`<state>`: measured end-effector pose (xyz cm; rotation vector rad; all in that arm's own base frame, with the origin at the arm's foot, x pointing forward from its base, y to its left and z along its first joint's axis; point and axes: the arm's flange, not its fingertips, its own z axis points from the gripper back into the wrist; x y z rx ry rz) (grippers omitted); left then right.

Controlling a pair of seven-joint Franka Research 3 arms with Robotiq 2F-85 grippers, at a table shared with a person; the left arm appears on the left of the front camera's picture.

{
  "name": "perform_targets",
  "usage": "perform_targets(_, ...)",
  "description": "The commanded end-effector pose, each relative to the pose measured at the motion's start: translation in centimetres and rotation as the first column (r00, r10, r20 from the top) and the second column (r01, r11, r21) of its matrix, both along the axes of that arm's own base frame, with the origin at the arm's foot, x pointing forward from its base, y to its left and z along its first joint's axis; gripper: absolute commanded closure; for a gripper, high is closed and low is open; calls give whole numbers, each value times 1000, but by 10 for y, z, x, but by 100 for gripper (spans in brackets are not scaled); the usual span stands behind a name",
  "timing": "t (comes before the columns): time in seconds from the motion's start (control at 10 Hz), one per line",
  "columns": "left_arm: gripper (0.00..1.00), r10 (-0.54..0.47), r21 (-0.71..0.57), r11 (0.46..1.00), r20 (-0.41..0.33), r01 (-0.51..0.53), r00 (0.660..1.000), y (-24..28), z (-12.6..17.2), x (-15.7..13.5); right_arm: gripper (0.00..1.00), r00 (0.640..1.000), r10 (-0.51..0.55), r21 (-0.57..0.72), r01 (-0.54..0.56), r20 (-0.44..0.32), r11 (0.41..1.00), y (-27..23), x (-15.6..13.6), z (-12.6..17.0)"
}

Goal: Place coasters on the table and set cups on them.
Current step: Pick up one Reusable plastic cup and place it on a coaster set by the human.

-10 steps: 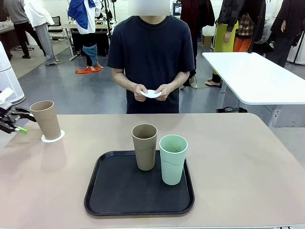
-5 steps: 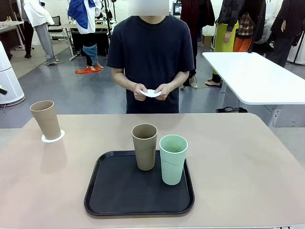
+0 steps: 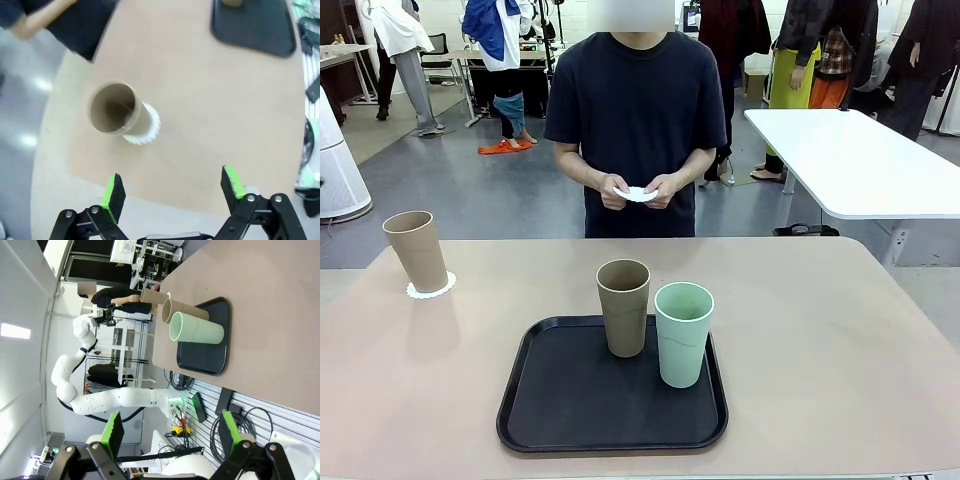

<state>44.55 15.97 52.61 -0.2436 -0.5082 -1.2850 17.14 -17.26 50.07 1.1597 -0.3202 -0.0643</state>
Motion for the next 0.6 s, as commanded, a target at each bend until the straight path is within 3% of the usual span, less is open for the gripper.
perform_targets(0.0, 0, 22, 250, 968, -151, 17, 988, -36, -10, -43, 0, 1000, 9, 18, -9, 23, 1000, 0, 1, 1)
perform_targets(0.2, 0, -5, 321, 946, -138, 50, 990, -54, -22, -73, 0, 1000, 9, 18, -9, 23, 1000, 0, 1, 1)
perform_targets(0.5, 0, -12, 316, 947, -149, 59, 989, -52, -23, -69, 0, 1000, 9, 18, -9, 23, 1000, 0, 1, 1)
